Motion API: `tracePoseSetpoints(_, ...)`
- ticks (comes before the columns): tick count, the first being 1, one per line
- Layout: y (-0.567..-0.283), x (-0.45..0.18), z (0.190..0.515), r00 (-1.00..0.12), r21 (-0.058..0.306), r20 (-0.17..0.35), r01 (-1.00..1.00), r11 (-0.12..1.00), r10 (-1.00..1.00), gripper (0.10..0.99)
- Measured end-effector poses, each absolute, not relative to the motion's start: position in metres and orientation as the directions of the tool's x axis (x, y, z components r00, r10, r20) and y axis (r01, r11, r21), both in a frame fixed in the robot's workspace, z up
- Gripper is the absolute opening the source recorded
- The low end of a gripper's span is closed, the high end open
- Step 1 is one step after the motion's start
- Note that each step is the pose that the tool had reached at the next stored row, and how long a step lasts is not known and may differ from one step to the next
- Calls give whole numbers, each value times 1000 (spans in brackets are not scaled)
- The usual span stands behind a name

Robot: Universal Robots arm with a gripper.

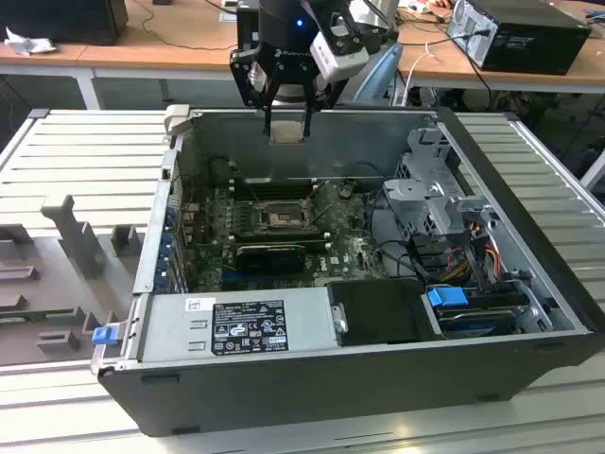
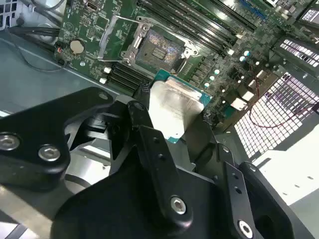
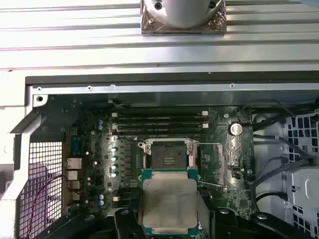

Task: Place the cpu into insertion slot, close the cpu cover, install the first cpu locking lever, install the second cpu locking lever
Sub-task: 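Place the cpu into insertion slot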

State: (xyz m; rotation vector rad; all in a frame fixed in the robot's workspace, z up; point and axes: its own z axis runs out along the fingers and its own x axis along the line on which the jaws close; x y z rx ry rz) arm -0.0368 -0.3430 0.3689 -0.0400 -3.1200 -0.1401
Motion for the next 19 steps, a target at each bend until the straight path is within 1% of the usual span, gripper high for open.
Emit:
tracePoseSetpoints(2,-343,-37,369,-999,89,19,46,995,44,525)
tracePoseSetpoints(6,-343,-37,369,-986,89,19,164,982,163,525)
tracePoseSetpoints(9,-343,-35,368,-981,83,18,193,978,192,525)
tracePoseSetpoints(16,-343,-35,368,-960,83,18,279,957,279,525)
tracePoseSetpoints(19,-343,-35,368,-928,82,18,372,924,372,525)
